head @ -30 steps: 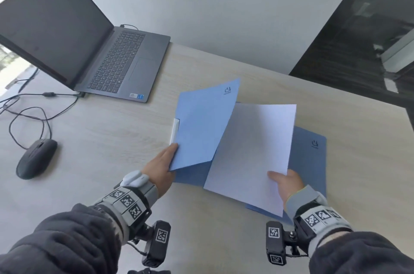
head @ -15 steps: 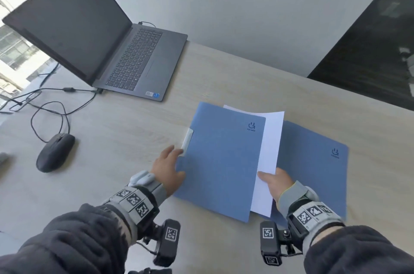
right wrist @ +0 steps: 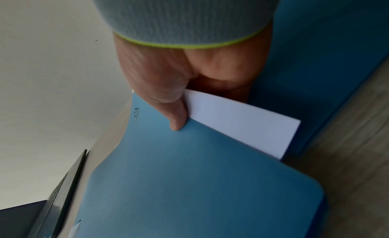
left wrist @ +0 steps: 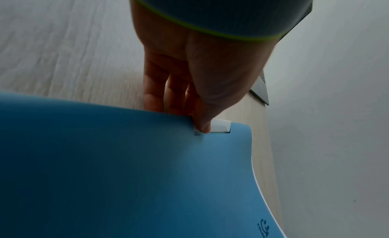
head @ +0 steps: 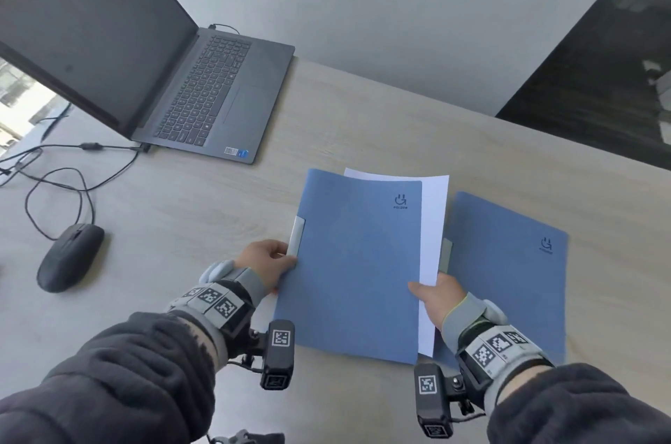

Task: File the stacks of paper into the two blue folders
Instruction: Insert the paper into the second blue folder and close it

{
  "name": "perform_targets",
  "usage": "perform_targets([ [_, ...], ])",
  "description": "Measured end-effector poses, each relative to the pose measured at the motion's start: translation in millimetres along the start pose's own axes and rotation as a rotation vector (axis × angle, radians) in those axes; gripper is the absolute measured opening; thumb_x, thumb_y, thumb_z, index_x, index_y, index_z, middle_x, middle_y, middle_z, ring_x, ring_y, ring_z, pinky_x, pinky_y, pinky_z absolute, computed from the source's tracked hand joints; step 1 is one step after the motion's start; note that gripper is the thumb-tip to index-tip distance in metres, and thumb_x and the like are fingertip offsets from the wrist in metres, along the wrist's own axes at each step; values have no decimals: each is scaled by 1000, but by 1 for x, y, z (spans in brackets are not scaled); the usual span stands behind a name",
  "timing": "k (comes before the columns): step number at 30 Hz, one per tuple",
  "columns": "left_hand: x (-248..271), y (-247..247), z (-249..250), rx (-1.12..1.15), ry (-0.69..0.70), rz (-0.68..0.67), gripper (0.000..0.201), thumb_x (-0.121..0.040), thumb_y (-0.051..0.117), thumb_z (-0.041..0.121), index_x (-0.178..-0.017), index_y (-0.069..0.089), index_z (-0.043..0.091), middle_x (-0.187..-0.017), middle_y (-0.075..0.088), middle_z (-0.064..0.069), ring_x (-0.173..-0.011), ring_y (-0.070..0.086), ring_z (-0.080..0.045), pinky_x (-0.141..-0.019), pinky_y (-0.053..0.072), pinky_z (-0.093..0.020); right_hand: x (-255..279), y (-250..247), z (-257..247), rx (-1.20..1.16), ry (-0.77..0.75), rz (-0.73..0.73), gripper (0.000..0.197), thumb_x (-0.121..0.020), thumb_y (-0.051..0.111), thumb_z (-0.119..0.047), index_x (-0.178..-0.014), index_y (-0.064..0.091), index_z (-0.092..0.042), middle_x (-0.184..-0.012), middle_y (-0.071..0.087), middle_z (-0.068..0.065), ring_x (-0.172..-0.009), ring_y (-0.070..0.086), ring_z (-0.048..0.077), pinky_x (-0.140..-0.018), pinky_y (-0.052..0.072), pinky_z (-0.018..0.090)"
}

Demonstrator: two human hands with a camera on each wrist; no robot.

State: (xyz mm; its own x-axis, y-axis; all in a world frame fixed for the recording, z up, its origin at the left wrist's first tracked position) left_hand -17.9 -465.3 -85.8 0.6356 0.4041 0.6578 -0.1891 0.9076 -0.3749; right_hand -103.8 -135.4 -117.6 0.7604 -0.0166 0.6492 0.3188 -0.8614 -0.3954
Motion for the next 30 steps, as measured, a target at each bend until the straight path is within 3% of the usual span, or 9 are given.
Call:
perform_targets([
  [2, -4, -3, 0, -2, -16, -35, 11, -85, 66, 10, -93, 71, 15, -79, 70, -7, -65, 67, -27, -65, 63, -42, -3, 0, 1, 9, 0, -6, 21, -83, 70, -14, -100, 69, -1, -102, 72, 24, -97, 68, 42, -90, 53, 55],
  [5, -8, -12, 0, -59, -14, -42, 13, -87, 63, 11, -93, 71, 20, -79, 71, -8, -66, 65, -26, -56, 59, -35, -1, -1, -4, 19, -10, -15, 19, -85, 68, -13, -100, 68, -2, -102, 72, 21, -96, 68, 40, -92, 53, 50],
  [8, -17, -38, 0, -39, -44, 58, 16, -92, 58, 14, -95, 71, 23, -76, 66, -11, -72, 63, -28, -60, 61, -39, 1, -1, -6, 36, -18, -43, 12, -87, 66, -10, -99, 68, -9, -102, 72, 18, -97, 67, 37, -94, 52, 49],
  [10, -25, -59, -2, 73, -96, 131, 18, -95, 55, 13, -105, 70, 18, -79, 64, -11, -74, 62, -26, -59, 62, -40, 2, -1, -9, 37, -30, -52, 13, -87, 66, -8, -99, 68, -7, -105, 72, 20, -99, 67, 38, -95, 51, 50],
  [15, -34, -82, 8, 427, -109, 193, 25, -94, 61, 10, -119, 61, 12, -89, 66, -6, -74, 66, -15, -48, 59, -25, 7, -4, -13, 33, 2, -66, 21, -90, 62, -4, -109, 65, 4, -102, 66, 13, -90, 61, 28, -80, 43, 30],
  [19, -32, -74, 22, 666, -65, 204, 50, -90, 64, 0, -136, 48, 13, -117, 61, -13, -95, 69, -24, -67, 60, -34, 4, -3, -8, 17, 30, -54, 26, -88, 65, -9, -110, 66, 5, -109, 70, 20, -101, 66, 37, -91, 51, 41],
  [23, -18, -56, 39, -18, 197, 262, 76, -78, 76, 11, -145, 42, 22, -142, 43, -6, -117, 57, -27, -95, 54, -44, 0, -3, -3, -14, 42, -66, 26, -86, 69, -14, -109, 67, -2, -109, 72, 15, -100, 67, 35, -98, 50, 49],
  [26, 6, -17, 35, -445, 415, 102, 87, -66, 81, 34, -144, 44, 24, -153, 33, -8, -135, 42, -30, -113, 36, -40, -2, -3, 2, -37, 52, -91, 22, -84, 70, -16, -105, 69, -7, -105, 73, 14, -100, 67, 35, -98, 50, 52],
  [30, 37, 29, 0, -868, 480, -149, 121, -57, 74, 67, -153, 5, 44, -166, -11, 3, -152, 5, -25, -120, 22, -45, 6, -5, -2, -104, 62, -88, 10, -84, 69, -10, -94, 70, -12, -104, 73, 15, -100, 68, 38, -98, 49, 55],
])
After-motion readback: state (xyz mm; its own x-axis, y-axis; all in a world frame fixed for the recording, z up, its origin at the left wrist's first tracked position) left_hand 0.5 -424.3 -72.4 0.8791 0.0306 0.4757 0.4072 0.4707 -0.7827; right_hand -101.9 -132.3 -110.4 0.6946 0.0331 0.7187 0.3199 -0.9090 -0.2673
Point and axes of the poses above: each hand's wrist, its own x-axis away from the middle knuckle, its own y-axis out of the palm, z = x × y, the point moved 8 cm from there along -x, towards the middle knuckle
